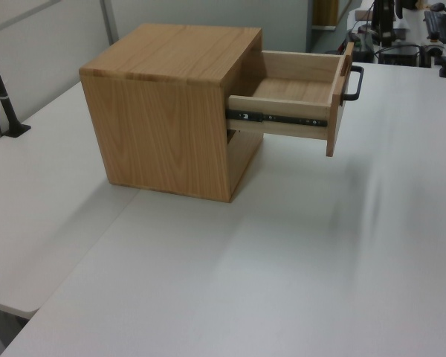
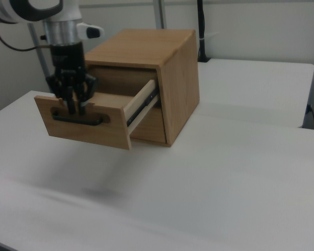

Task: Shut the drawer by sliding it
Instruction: 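Lower the gripper onto the open drawer's front and push it inward, then push the drawer front further until it sits flush with the cabinet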

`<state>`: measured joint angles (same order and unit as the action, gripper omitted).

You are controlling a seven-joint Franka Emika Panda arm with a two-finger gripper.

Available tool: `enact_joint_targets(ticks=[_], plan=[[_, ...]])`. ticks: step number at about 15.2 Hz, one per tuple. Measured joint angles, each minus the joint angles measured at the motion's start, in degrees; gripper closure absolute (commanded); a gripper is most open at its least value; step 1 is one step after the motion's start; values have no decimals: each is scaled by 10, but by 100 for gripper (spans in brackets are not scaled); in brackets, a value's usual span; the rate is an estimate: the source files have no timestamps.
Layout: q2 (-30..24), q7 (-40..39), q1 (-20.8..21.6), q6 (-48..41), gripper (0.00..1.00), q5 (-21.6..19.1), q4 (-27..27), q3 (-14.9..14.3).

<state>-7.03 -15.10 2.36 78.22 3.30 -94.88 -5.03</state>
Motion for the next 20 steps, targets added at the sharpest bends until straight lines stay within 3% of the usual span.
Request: enact_joint_targets(ticks=[2,6,10,17,20], plan=[[-3,2,30,-10,100,-3,-22,0],[3,42,61,16,100,-10,-55,2],[26,104,90,97,100,-10,-76,4],[55,135,89,292,100,-35,-75,1],[89,144,85,342,100,-37,-51,1]])
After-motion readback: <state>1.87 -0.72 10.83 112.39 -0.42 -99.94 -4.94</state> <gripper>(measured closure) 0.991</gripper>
